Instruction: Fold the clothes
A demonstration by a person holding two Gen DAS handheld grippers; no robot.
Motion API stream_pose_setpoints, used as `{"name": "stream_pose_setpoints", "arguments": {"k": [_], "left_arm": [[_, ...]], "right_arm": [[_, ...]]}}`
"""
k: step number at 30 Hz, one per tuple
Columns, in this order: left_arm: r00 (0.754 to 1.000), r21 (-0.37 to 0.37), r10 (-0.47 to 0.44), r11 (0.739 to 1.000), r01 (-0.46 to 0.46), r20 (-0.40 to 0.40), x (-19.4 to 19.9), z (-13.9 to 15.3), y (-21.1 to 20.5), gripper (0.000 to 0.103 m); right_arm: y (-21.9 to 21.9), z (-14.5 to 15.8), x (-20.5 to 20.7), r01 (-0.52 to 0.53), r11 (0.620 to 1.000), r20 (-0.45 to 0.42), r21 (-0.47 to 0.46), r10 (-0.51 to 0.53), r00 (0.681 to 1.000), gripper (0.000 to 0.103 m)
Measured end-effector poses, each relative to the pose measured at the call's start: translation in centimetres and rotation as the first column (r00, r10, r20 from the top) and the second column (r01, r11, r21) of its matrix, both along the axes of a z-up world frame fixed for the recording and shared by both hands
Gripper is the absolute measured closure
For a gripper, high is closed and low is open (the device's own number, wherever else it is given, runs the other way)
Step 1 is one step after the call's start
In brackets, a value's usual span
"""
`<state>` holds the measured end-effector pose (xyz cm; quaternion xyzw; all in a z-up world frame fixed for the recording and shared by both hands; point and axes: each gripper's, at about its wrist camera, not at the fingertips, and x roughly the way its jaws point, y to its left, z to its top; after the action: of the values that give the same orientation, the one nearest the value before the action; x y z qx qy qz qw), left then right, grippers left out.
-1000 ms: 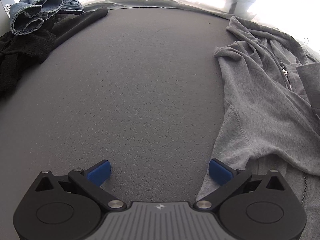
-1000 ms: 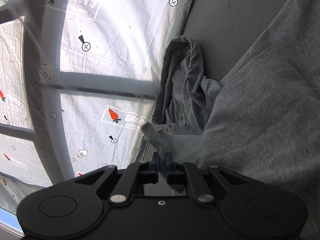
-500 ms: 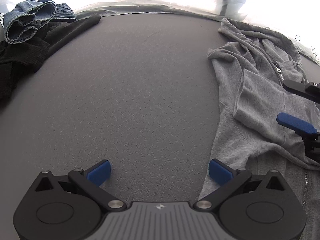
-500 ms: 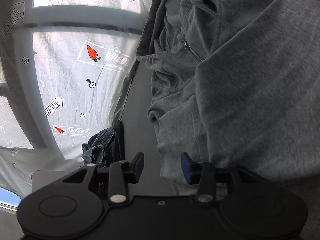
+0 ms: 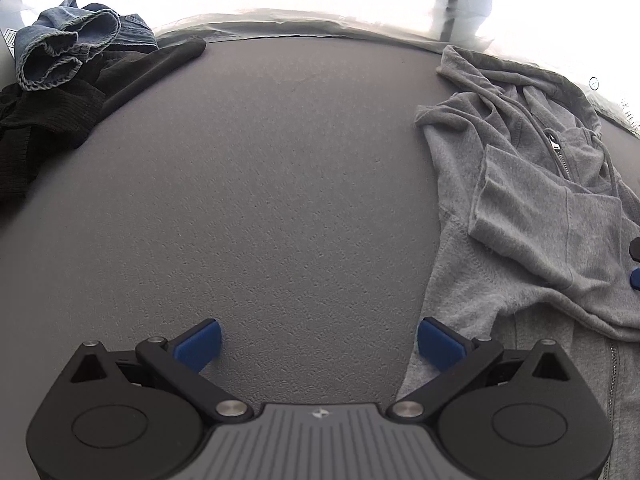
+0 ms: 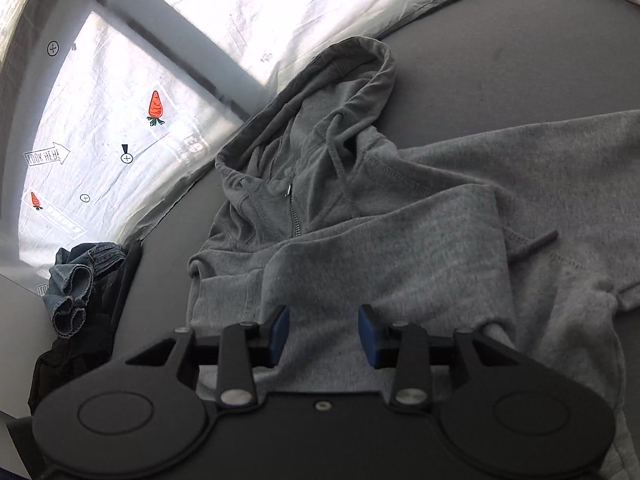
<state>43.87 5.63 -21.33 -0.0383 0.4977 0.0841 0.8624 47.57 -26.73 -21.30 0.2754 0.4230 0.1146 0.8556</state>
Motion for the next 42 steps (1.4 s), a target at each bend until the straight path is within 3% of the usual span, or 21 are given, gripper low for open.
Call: {"name": "stream_pose_setpoints", "arguments": {"k": [1, 3, 8, 16, 20, 24, 28, 33, 38, 42], "left_arm": [[1.0, -0.002, 0.0, 1.0, 0.0, -0.007, 0.0, 0.1, 0.0, 0.0], [1.0, 0.003, 0.008, 1.0, -0.008, -0.02, -0.1, 0.4, 0.1, 0.0], [0.995, 0.021, 0.021, 0.999, -0.023, 0.102, -2.3, 3.2, -1.2, 0.0], [0.978, 0.079, -0.128, 0.99, 0.117, 0.167, -5.3, 4.9, -8.1, 0.0], [0.973, 0.088, -0.189, 0.98, 0.178, 0.136, -6.1, 3.4, -12.5, 0.0], [0.979, 0.036, -0.192, 0.981, 0.19, 0.073, -6.6, 1.4, -15.1, 0.0], [0.988, 0.048, -0.151, 0.988, 0.15, 0.018, -6.9, -0.6, -16.3, 0.0], [0.994, 0.018, -0.09, 0.996, 0.089, 0.055, -7.7, -0.8, -16.1, 0.0], [0.994, 0.026, -0.071, 0.997, 0.069, 0.085, -8.2, -0.9, -16.3, 0.0], [0.998, 0.027, -0.02, 0.999, 0.018, 0.065, -8.1, -0.7, -16.6, 0.0]], "right_arm": [[0.1, 0.7, -0.7, -0.03, 0.999, 0.028, -0.04, 0.031, 0.999, 0.043], [0.1, 1.8, -2.2, -0.068, 0.989, 0.084, -0.133, 0.08, 0.993, 0.017], [-1.9, 2.7, -5.4, -0.052, 0.969, 0.12, -0.242, 0.083, 0.989, 0.001], [-8.7, 3.0, -10.0, 0.086, 0.953, 0.136, -0.292, -0.048, 0.99, 0.0], [-12.7, 2.7, -11.5, 0.132, 0.919, 0.124, -0.37, -0.092, 0.988, 0.0], [-17.1, 1.9, -12.6, 0.157, 0.889, 0.102, -0.43, -0.125, 0.987, 0.0], [-23.1, 0.8, -13.5, 0.227, 0.85, 0.091, -0.475, -0.209, 0.974, 0.0], [-30.3, -0.3, -13.7, 0.335, 0.771, 0.105, -0.542, -0.334, 0.937, 0.0], [-38.6, -1.5, -14.1, 0.504, 0.669, 0.135, -0.546, -0.524, 0.841, 0.0], [-42.3, -2.8, -13.8, 0.545, 0.58, 0.14, -0.605, -0.597, 0.79, 0.0]]}}
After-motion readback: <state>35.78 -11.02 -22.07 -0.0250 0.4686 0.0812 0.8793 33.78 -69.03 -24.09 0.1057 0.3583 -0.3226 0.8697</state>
